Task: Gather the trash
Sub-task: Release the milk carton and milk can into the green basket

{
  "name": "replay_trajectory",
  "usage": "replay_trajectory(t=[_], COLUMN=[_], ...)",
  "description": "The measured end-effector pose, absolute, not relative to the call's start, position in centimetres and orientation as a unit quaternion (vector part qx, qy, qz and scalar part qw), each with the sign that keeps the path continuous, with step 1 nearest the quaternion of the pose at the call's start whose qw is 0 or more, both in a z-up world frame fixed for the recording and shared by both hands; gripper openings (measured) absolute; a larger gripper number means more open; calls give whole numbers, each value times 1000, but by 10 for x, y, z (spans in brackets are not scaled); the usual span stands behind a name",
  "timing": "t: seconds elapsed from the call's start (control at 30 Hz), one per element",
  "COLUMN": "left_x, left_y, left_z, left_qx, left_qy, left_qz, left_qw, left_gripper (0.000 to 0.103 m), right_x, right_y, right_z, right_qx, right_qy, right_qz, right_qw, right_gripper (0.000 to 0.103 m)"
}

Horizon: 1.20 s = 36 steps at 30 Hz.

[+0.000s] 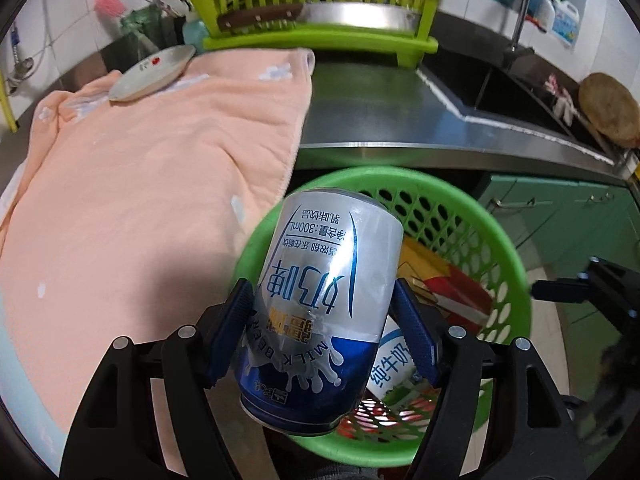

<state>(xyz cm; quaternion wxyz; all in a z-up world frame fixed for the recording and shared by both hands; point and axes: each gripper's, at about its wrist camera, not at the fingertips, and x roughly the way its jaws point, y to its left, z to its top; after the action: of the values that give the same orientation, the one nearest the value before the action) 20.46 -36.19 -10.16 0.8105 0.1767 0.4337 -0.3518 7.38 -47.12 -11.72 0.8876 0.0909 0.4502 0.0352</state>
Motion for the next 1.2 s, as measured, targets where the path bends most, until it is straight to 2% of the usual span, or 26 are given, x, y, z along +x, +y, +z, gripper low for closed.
replay_trajectory(t=[0.53, 1.07, 1.2], left_x=[203, 181, 172], left_y=[-380, -348, -329], left_z=[-140, -110, -96], left_qx=[189, 171, 166], left_qy=[480, 446, 430], left_qz=[-357, -354, -339], left_qw=[779, 804, 820], left_gripper=[70, 71, 75], right_x=[58, 47, 44], right_y=[-484, -466, -457], right_z=[-133, -125, -118], right_qx=[151, 147, 145], right_qy=[445, 433, 426], right_qz=[29, 29, 24], right_qw=[882, 889, 893], right_gripper=[84, 85, 85])
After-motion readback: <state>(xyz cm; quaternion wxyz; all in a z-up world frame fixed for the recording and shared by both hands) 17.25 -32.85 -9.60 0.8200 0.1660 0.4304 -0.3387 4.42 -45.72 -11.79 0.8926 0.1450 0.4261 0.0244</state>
